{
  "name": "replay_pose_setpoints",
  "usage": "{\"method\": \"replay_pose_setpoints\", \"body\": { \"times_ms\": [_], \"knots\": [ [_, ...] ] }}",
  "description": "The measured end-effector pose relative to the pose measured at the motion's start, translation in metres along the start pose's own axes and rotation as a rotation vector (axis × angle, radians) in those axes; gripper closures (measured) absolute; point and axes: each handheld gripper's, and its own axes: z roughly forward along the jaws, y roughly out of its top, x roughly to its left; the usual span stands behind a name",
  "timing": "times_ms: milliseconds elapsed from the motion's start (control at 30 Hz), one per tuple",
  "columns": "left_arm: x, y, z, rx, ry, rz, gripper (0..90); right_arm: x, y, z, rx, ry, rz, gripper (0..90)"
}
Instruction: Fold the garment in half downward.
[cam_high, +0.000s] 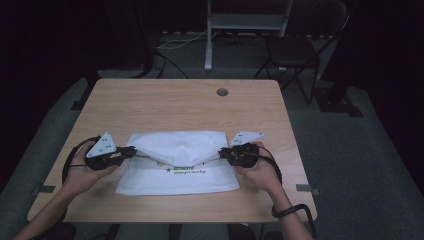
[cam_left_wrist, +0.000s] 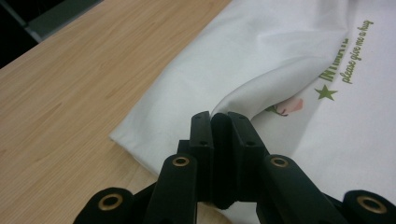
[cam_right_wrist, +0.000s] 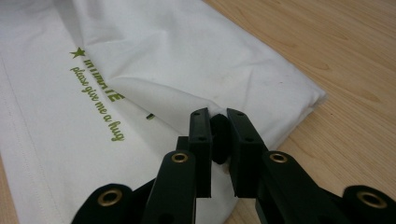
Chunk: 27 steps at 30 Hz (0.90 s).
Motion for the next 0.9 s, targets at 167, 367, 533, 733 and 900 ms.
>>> {"method": "replay_pose_setpoints", "body": {
  "times_ms": [167, 367, 533, 733, 900],
  "knots": [
    [-0.003, -0.003, -0.002, 0.004, -0.005, 0.000, 81.2, 0.003, -0.002, -0.001, -0.003, 0.003, 0.001, 81.3],
    [-0.006, -0.003, -0.005, -0.005, -0.005, 0.003, 81.2, 0.005, -0.002, -0.003, -0.004, 0.005, -0.001, 81.2],
    [-0.008, -0.004, -0.008, -0.009, -0.006, 0.006, 81.2, 0.007, -0.002, -0.005, -0.005, 0.008, -0.006, 81.2],
    [-0.012, -0.005, -0.011, -0.014, -0.011, 0.011, 81.2, 0.010, -0.003, -0.007, 0.000, 0.010, -0.014, 81.2],
    [-0.015, -0.008, -0.013, -0.019, -0.013, 0.007, 81.2, 0.011, -0.004, -0.009, -0.002, 0.007, -0.015, 81.2]
  ]
}}
